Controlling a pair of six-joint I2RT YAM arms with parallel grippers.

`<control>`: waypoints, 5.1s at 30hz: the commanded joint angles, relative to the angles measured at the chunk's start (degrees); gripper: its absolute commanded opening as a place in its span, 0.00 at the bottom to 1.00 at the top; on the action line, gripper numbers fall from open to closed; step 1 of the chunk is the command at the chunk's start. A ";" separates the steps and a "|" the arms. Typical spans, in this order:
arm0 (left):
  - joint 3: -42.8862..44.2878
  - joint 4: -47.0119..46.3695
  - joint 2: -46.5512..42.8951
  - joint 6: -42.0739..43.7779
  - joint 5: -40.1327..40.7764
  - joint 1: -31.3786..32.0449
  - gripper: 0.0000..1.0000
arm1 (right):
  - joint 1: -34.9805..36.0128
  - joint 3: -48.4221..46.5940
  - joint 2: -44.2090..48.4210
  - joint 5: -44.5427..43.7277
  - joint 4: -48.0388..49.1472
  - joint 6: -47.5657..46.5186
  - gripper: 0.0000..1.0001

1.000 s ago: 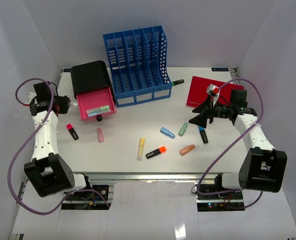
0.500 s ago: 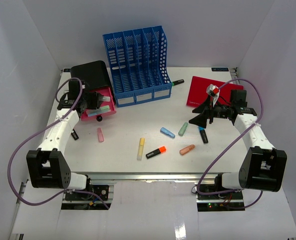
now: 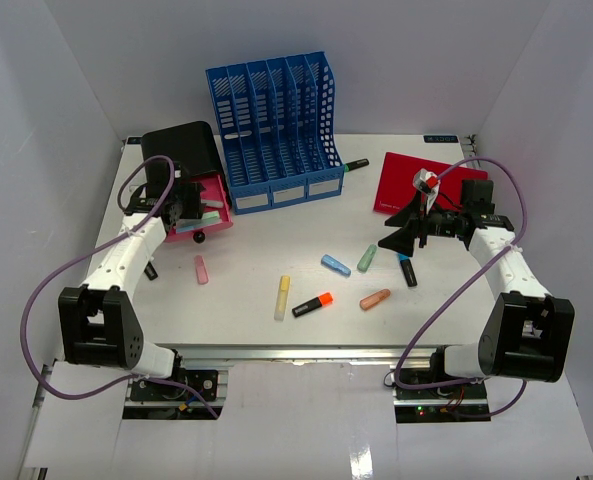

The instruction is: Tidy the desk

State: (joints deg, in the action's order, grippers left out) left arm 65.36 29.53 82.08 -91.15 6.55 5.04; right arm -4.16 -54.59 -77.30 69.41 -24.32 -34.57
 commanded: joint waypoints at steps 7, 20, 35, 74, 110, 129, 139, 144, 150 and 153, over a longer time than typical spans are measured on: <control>2.43 1.32 -3.15 -2.08 0.19 -1.08 0.58 | 0.00 -0.96 0.68 2.94 -2.97 -4.01 0.82; -2.49 -1.00 -20.26 42.87 -10.42 -1.42 0.75 | 32.95 2.25 3.70 -15.05 -19.18 -58.66 0.91; -14.03 1.97 -47.03 66.22 -10.64 -1.43 0.93 | 58.21 -28.55 -31.40 -39.64 -27.19 -67.82 0.82; -14.22 10.63 -58.80 60.64 -5.59 -1.43 0.96 | 56.89 -43.15 -47.88 -41.79 -27.60 -53.09 0.14; -19.42 13.96 -67.35 49.46 -2.46 -1.43 0.96 | 60.11 -75.41 -58.78 -65.71 27.98 -13.10 0.08; -21.66 13.51 -67.40 46.38 -5.06 -1.43 0.96 | 60.06 -71.40 -59.61 -66.31 32.33 -17.39 0.73; -26.12 10.54 -61.44 41.65 -14.30 -1.43 0.93 | 57.10 -72.60 -47.41 -47.28 15.35 -6.95 0.76; -31.14 6.27 -59.59 35.56 -17.70 -1.43 0.89 | 51.65 -57.13 -33.34 -21.06 2.29 -5.23 0.71; -39.91 0.34 -58.36 20.83 -19.40 -1.43 0.72 | 44.77 -28.95 -16.06 -16.87 3.65 -5.33 0.52; -44.20 -1.36 -56.70 15.07 -19.56 -1.43 0.65 | 39.53 -19.22 -9.60 -17.15 7.72 -1.96 0.44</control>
State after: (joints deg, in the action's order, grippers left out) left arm 25.71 32.57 23.50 -64.38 -10.97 3.75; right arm 40.04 -86.45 -91.16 47.65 -17.40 -40.68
